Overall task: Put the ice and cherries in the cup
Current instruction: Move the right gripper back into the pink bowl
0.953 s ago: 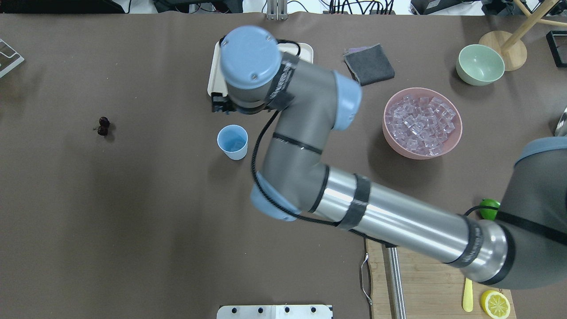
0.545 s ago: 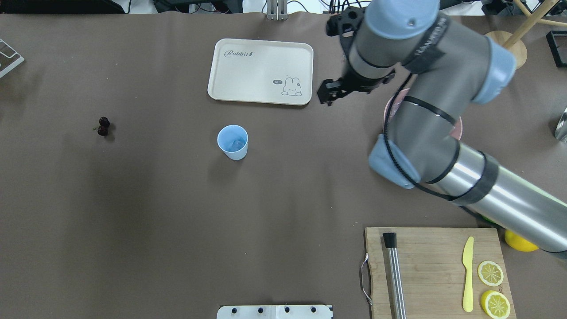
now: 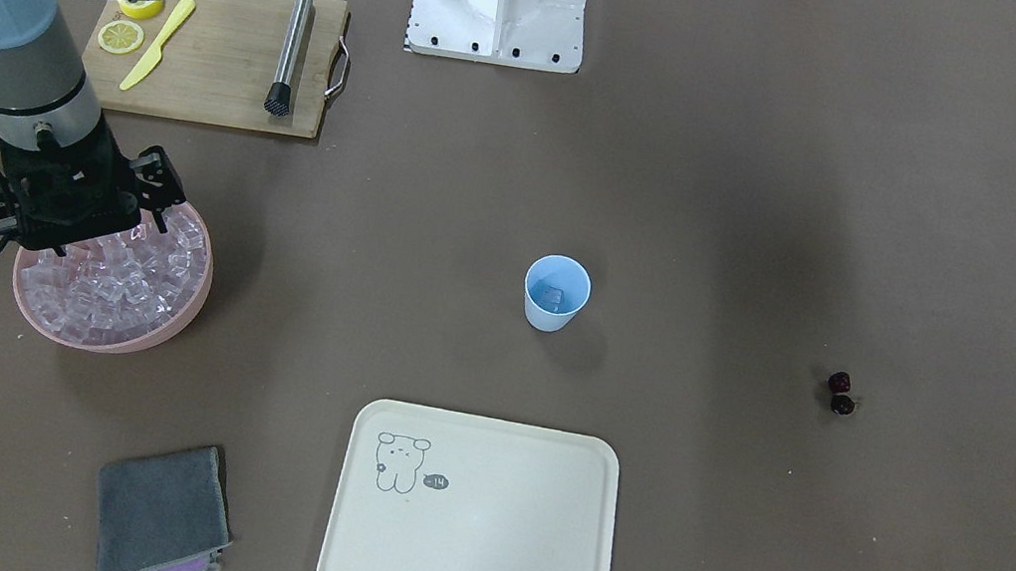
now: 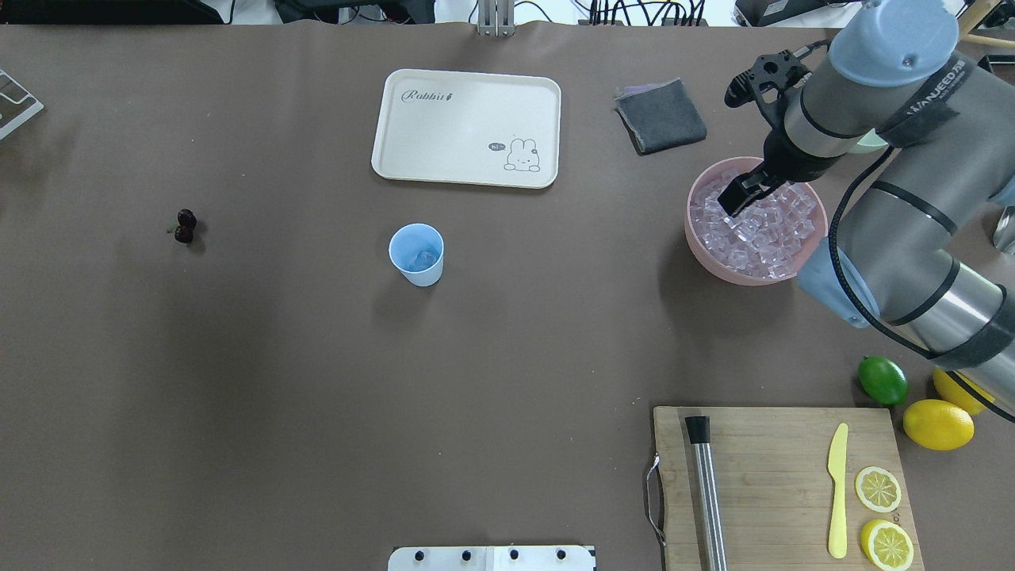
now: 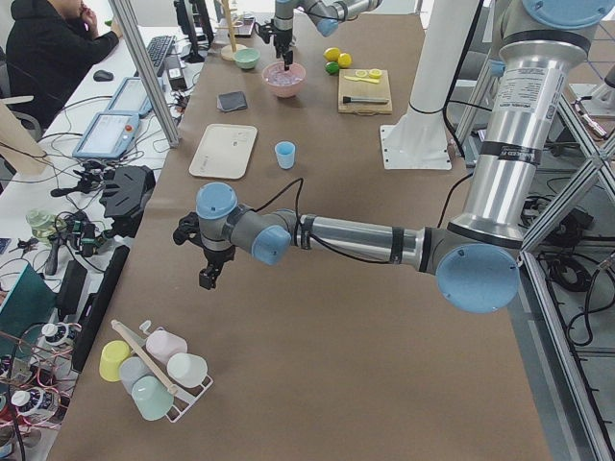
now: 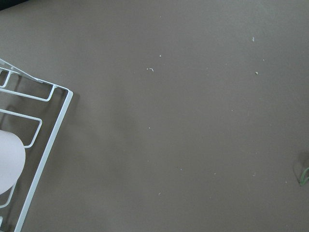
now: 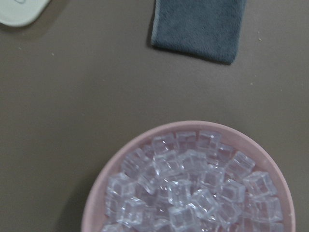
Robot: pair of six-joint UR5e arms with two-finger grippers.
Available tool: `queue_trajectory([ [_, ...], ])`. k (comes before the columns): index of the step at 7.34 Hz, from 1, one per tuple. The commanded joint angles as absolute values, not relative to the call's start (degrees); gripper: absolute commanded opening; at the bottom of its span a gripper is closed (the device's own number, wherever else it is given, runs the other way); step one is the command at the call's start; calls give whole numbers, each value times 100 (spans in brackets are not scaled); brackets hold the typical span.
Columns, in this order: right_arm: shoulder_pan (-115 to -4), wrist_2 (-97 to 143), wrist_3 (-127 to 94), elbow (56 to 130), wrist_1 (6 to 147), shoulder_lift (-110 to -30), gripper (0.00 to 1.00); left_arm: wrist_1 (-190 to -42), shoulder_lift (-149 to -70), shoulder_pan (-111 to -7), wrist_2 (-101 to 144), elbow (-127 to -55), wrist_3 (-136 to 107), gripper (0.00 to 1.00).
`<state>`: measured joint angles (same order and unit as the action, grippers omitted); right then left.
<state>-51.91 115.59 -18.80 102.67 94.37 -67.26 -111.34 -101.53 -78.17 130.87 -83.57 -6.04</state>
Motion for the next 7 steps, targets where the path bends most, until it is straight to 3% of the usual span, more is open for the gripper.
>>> queue_trajectory([
  [1, -5229, 11584, -1670, 9759, 8856, -6864, 100, -11197, -10169, -7778, 13087, -8350, -606, 98],
  [3, -5212, 11610, -1661, 8985, 7371, -7066, 100, -11224, -10169, -7761, 13087, -8341, -606, 98],
  [7, -5194, 11680, -1696, 9079, 7391, -7040, 100, -11224, -10169, -7743, 13087, -8315, -598, 98],
])
